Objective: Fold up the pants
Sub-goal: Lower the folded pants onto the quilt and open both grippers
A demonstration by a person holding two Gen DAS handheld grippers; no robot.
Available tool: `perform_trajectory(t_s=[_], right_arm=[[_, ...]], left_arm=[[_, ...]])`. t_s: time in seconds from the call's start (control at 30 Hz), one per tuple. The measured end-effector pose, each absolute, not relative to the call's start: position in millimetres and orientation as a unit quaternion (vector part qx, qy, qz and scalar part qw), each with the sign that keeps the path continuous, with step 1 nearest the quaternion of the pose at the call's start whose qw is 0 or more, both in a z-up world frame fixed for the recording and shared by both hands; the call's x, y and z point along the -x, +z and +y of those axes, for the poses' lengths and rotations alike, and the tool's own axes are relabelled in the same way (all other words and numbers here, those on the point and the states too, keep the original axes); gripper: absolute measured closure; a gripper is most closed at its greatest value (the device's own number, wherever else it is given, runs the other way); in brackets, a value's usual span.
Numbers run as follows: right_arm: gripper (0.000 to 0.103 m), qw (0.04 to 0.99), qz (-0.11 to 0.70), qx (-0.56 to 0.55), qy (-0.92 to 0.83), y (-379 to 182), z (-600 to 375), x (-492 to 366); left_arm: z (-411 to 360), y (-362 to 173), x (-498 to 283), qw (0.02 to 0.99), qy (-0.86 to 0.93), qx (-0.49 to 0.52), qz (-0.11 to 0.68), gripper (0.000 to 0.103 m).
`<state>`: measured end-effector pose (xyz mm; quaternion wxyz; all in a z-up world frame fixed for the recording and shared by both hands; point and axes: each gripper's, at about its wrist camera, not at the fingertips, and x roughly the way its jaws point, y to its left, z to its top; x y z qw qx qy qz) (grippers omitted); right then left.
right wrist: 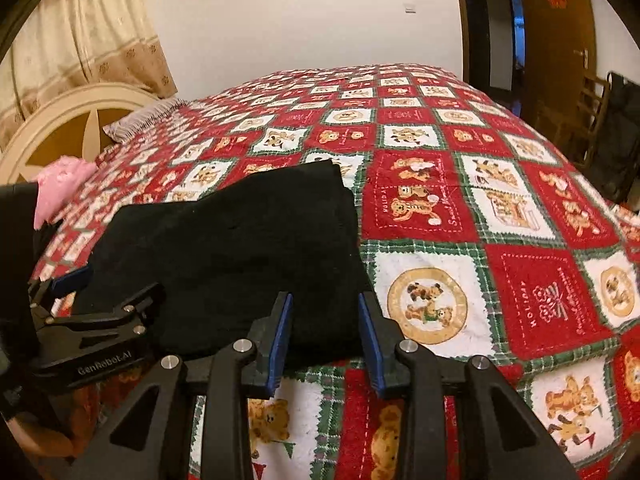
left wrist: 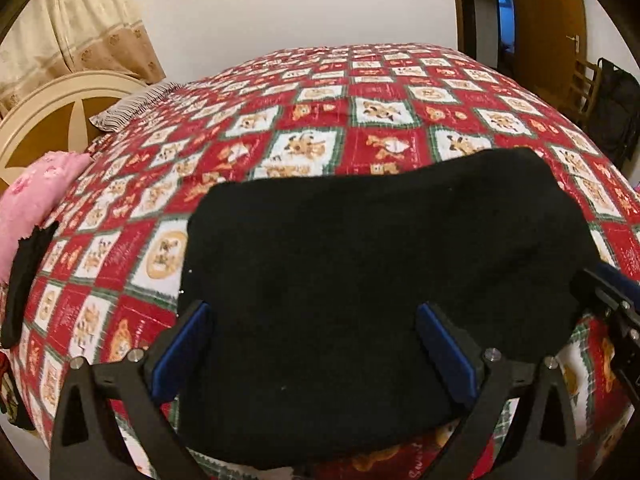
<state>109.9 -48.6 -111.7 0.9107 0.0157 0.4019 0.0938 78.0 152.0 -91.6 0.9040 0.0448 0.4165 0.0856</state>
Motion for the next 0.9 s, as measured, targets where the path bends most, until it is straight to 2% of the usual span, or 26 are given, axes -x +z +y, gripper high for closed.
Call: perform_trajectory(t_s=[0.17,0.23,0.3,0.33,0.57,0.83,0.9], right_arm=[[0.067,0.917,0.393,-0.041,0.057,-89.3,-57.0,-86.3],[0.060,0.919,0.387,-0.051,0.051,-79.1,-59.3,-73.4],[0.043,0.919,0.384,-0.075,0.057,-69.5,-60.7,-56.8],[0.041,0.919,0.382,-0.081,0.061,-65.8,-60.0,-48.8],[0.040,0.928,0.361,-0.077,0.056,-41.1,-57.6,-4.0],[0.040,0.954,0.288,-0.073,0.029,13.3,-69.2,35.9],[0.036,0.959,0.273,-0.067,0.028,24.4,-67.9,45.0]], left_arm=[[153.9,-86.1,-74.9,0.901,0.082,-0.040,0.425,0.000],[153.2,-81.0,-68.3,0.901,0.081,-0.039,0.425,0.000],[155.1,-73.1,-59.2,0.903,0.073,-0.024,0.422,0.000],[155.7,-67.6,-53.0,0.907,0.066,-0.016,0.417,0.000],[142.3,-29.6,-8.8,0.927,0.022,-0.016,0.373,0.000],[128.2,6.0,31.7,0.944,-0.015,-0.017,0.330,0.000],[126.4,11.9,36.8,0.945,-0.017,-0.024,0.325,0.000]])
